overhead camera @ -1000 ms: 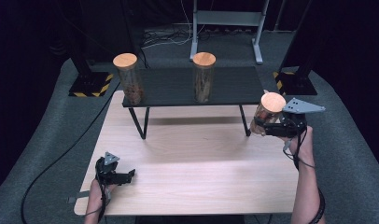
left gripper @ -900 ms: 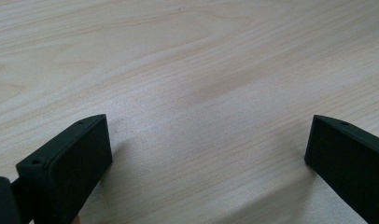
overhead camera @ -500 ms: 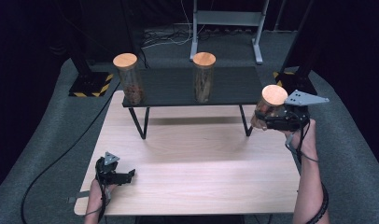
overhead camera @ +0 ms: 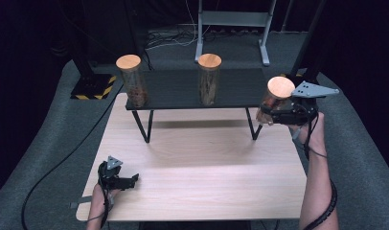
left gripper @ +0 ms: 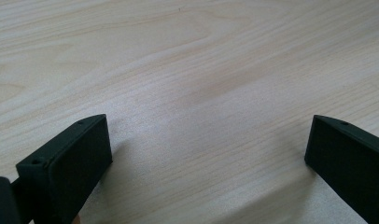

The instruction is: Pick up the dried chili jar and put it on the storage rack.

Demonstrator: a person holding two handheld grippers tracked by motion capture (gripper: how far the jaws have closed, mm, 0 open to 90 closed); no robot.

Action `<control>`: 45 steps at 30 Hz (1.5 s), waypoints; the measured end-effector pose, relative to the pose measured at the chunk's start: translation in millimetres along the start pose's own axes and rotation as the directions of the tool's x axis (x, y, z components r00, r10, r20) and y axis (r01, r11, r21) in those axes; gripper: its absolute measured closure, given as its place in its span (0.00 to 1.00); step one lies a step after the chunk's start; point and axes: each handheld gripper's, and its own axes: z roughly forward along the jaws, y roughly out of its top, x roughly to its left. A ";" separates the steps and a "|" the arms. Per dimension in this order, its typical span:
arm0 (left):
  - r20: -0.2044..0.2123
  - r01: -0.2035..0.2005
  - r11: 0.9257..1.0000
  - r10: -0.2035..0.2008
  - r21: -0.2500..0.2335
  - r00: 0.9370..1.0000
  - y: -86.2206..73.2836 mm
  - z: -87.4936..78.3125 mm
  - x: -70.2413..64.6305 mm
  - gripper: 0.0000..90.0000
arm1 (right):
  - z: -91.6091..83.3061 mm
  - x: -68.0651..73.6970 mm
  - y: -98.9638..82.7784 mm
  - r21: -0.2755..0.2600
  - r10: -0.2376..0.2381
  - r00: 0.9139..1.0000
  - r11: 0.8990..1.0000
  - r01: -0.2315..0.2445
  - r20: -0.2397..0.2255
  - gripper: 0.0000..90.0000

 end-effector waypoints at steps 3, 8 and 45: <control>0.000 0.000 1.000 0.000 0.000 1.000 0.0 0.0 0.0 0.00 | 1.1 -0.3 4.3 0.006 -0.009 1.000 1.000 0.009 0.003 0.27; 0.000 0.000 1.000 0.000 0.000 1.000 0.0 0.0 0.0 0.00 | 2.2 -1.9 11.1 0.007 -0.013 1.000 1.000 0.013 0.002 0.27; 0.000 0.000 1.000 0.000 0.000 1.000 0.0 0.0 0.0 0.00 | 29.4 -30.8 39.8 0.034 0.038 0.999 0.999 -0.039 0.023 0.27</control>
